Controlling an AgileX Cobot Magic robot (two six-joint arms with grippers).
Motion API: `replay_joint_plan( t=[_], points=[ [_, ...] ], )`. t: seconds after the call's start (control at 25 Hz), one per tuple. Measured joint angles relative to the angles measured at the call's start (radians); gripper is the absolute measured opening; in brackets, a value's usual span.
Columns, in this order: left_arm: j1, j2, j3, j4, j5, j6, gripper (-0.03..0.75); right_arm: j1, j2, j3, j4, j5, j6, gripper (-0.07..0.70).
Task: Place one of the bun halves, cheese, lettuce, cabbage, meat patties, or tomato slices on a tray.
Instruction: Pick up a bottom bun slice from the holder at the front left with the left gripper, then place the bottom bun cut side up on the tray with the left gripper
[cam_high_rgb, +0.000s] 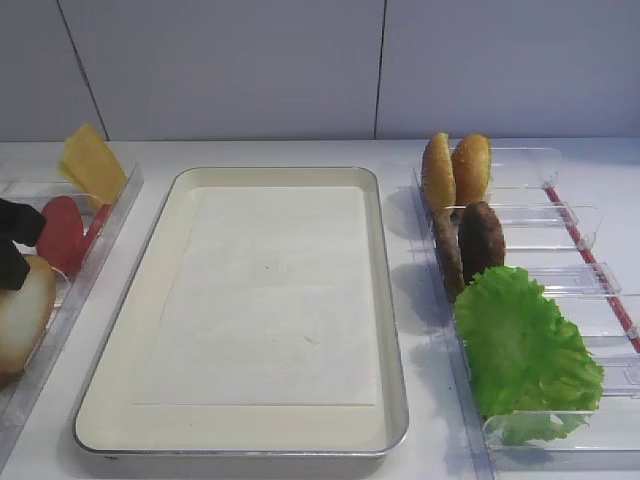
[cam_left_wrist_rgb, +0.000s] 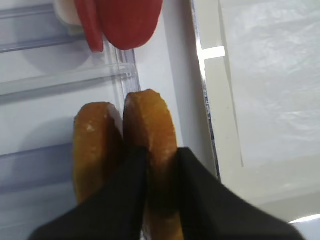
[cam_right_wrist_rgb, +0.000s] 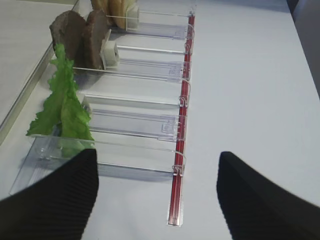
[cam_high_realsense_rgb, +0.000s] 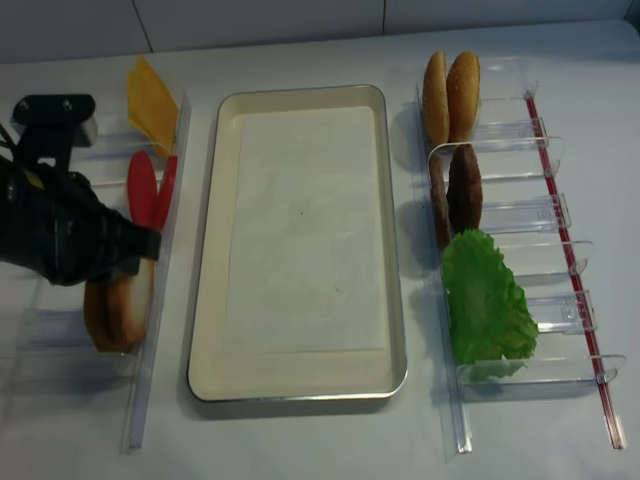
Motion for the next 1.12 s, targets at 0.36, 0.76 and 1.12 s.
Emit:
replay_joint_plan(
  t=[0.36,0.76,1.12],
  points=[
    [0.0,0.0,-0.082,-0.039,0.109,0.0,0.137,0.0,0.0,0.0,0.0,0.0,0.0,0.519],
    [-0.01,-0.002,-0.082,-0.443,0.031,0.154,0.137,0.0,0.0,0.0,0.0,0.0,0.0,0.519],
    [-0.219,0.119,-0.082,-0.673,-0.135,0.267,0.137,0.0,0.0,0.0,0.0,0.0,0.0,0.519]
  ],
)
